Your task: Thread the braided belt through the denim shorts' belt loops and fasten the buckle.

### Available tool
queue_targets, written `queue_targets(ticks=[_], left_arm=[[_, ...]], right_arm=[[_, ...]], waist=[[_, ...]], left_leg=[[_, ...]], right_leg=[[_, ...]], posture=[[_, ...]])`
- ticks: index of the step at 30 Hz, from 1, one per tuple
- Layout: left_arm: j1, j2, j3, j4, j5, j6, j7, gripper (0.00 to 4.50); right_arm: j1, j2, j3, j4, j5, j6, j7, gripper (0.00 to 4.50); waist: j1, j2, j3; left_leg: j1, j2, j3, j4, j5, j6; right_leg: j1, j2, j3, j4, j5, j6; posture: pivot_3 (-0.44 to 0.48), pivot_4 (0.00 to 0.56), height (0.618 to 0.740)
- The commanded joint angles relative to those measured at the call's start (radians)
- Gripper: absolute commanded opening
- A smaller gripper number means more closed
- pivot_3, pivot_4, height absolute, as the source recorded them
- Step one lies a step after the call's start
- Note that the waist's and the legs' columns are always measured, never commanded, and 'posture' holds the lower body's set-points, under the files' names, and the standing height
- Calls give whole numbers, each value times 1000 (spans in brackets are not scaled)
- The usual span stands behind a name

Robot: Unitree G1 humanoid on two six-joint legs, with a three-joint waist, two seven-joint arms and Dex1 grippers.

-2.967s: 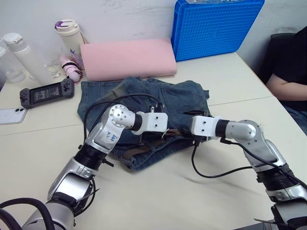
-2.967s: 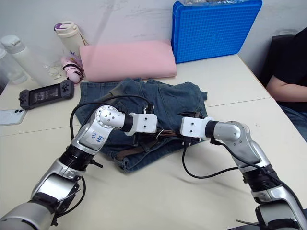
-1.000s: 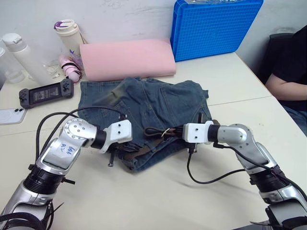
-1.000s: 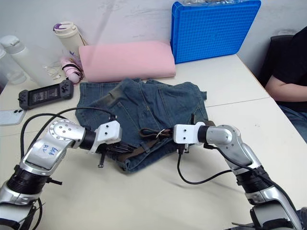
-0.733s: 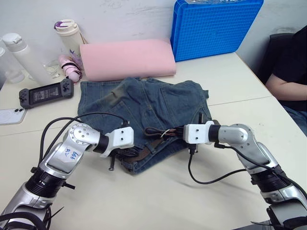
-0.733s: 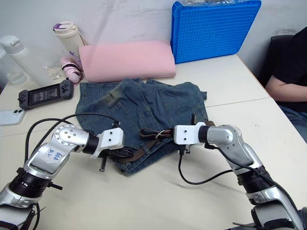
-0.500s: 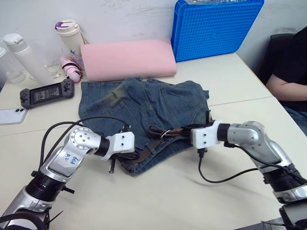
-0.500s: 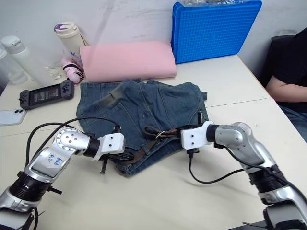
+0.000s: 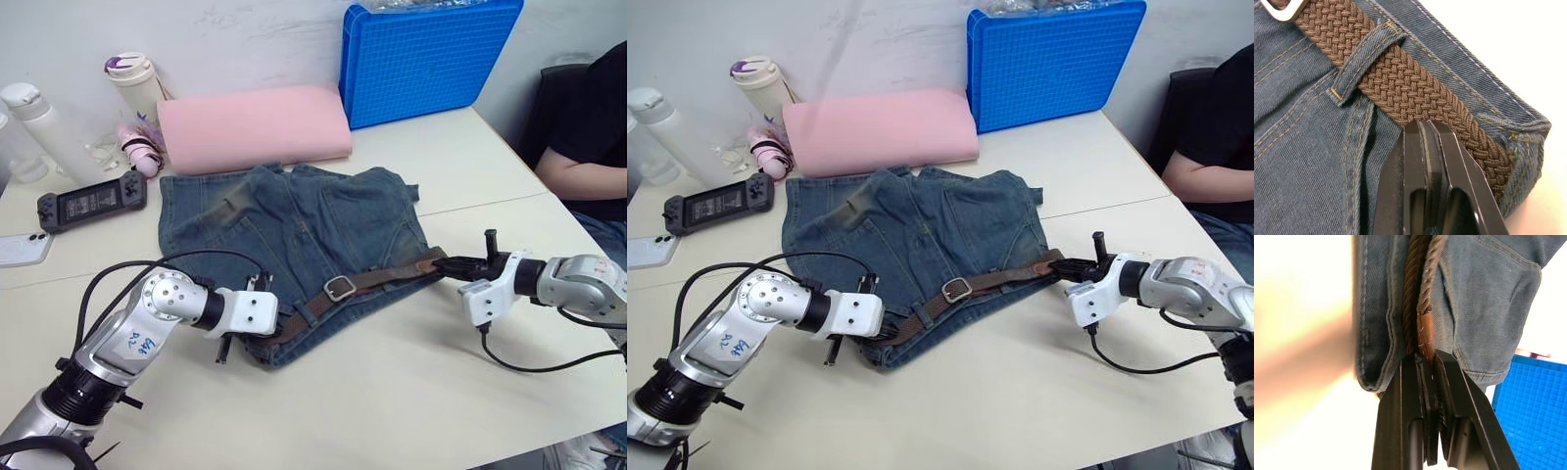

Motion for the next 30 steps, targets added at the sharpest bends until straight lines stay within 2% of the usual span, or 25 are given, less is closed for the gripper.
queue_targets(ticks=[1,3,7,11,15,17,18,21,24,27,30], left_arm=[[65,56,-82,34,30,8,-88,31],[67,64,-76,40,23,-2,-94,31],[51,49,-43,63,-2,6,-75,31],[13,11,21,80,-93,79,-75,1348],[2,15,75,81,-166,111,-100,3256],[13,16,156,59,-279,194,-123,4095],[22,19,191,47,-328,235,-131,4479],[50,16,352,32,-514,387,-125,4479],[41,2,487,59,-637,488,-73,4479],[23,-18,599,108,-663,496,19,4479],[52,-14,671,144,-650,471,79,4479]], right_arm=[[-34,12,25,114,-138,11,-136,0],[-49,25,41,135,-175,3,-203,0],[-63,35,63,179,-141,-18,-201,0],[-65,23,46,181,-80,-39,-171,1522],[-47,-11,21,150,-6,-45,-124,3631],[-27,-45,-7,105,99,-24,-50,4489],[-18,-57,-20,78,148,-11,-19,4500],[7,-95,-69,-12,338,62,106,4500],[44,-107,-122,-86,559,219,261,4500],[96,-89,-204,-202,834,536,417,4500],[120,-70,-274,-306,1017,832,479,4500]], waist=[[-1,-2,-1],[-5,-2,-1],[-15,-3,-2],[-20,-4,-2],[-25,-4,-1],[-26,-4,0],[-26,-4,1],[-26,-4,4],[-24,-6,7],[-18,-6,7],[-17,-6,7]], left_leg=[[2,0,3,-1,0,0],[3,2,6,-2,0,0],[4,2,7,-3,0,1],[4,2,7,-2,-1,2],[3,3,7,-3,-1,2],[3,3,7,-3,-1,2],[2,3,7,-3,-1,2],[1,3,6,-2,-2,3],[1,4,6,0,-2,3],[1,3,6,0,-2,3],[1,3,5,1,-2,3]], right_leg=[[0,1,3,0,0,0],[0,1,5,0,0,0],[0,2,7,0,0,0],[0,2,6,0,0,0],[0,3,7,0,0,0],[-1,3,7,0,0,0],[-1,3,7,0,0,0],[-2,2,6,0,0,0],[-2,2,6,-1,0,0],[-1,1,6,-1,0,0],[-1,1,5,-1,0,0]], posture=[[0,150,740],[0,150,740],[0,150,740],[0,150,740],[0,150,740],[0,150,740],[0,150,740],[0,150,740],[0,150,740],[0,150,740],[0,150,740]])
